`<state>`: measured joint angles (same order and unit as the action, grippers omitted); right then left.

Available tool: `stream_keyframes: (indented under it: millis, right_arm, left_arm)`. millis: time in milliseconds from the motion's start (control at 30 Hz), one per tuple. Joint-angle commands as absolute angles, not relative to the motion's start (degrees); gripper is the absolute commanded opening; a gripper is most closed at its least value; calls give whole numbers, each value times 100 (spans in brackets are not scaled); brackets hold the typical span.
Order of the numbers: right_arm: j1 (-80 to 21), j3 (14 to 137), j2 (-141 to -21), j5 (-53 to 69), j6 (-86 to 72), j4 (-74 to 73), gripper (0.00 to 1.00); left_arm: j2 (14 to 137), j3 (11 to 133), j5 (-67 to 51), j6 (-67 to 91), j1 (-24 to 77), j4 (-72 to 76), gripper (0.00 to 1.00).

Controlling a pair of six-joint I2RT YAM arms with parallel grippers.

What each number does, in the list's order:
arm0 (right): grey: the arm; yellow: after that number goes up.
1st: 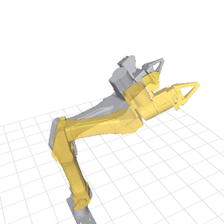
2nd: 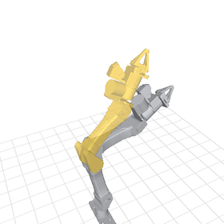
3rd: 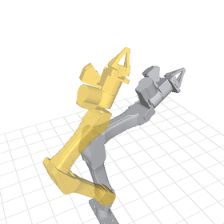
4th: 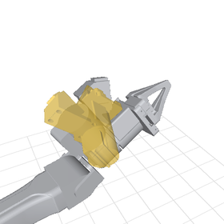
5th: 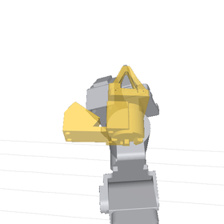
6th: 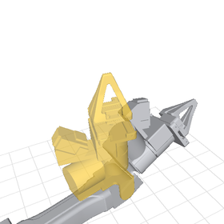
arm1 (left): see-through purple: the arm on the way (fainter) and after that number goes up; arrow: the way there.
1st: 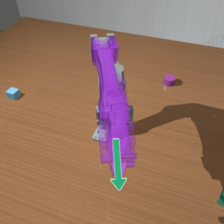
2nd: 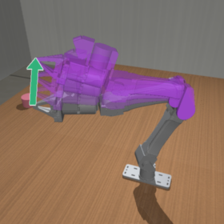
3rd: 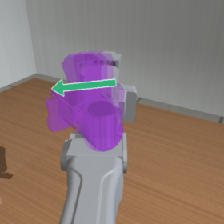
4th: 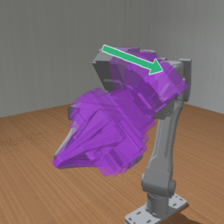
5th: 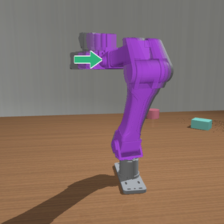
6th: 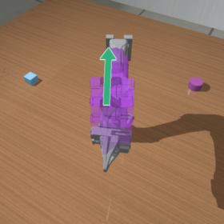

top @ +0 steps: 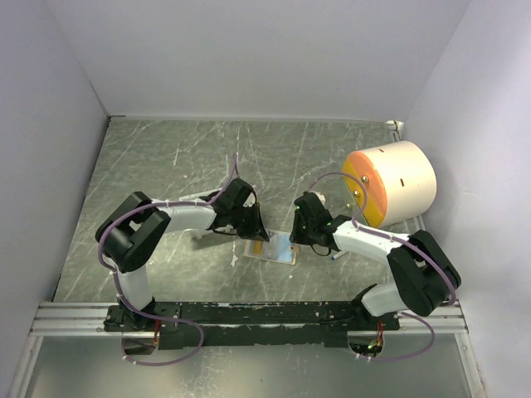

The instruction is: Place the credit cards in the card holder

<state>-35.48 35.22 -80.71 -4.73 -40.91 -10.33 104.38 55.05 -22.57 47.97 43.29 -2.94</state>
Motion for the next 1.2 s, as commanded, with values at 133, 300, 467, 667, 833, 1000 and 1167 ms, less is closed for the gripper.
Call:
stream_keyframes:
  millis: [133,300,467,667,833,1000,1167]
  right_arm:
    - [-3565,3343,-8196,-567,-4043,-964,21]
    - [-3570,3308,-8142,-566,-4052,-948,21]
    - [-3569,3288,-8080,-582,-4044,-926,20]
    - [-3569,3300,-8045,-528,-4002,-839,20]
    - [-3568,3336,-8073,-560,-3956,-829,19]
    - [-3573,3360,-8034,-570,-3947,-841,19]
    - [-3572,3386,-8050,-564,-3937,-857,19]
  left_arm:
    - [10679,5496,-2411,4386,4368,-967,7]
    - [10745,5651,-2438,4224,4368,-1172,7]
    - [10795,5753,-2384,4155,4365,-1268,7]
    - [10868,5808,-2614,4058,4359,-1111,7]
    - [10923,5951,-2729,3897,4316,-1278,7]
    - [10958,6012,-2823,3780,4281,-1351,7]
    - [11003,6014,-2932,3697,4280,-1355,7]
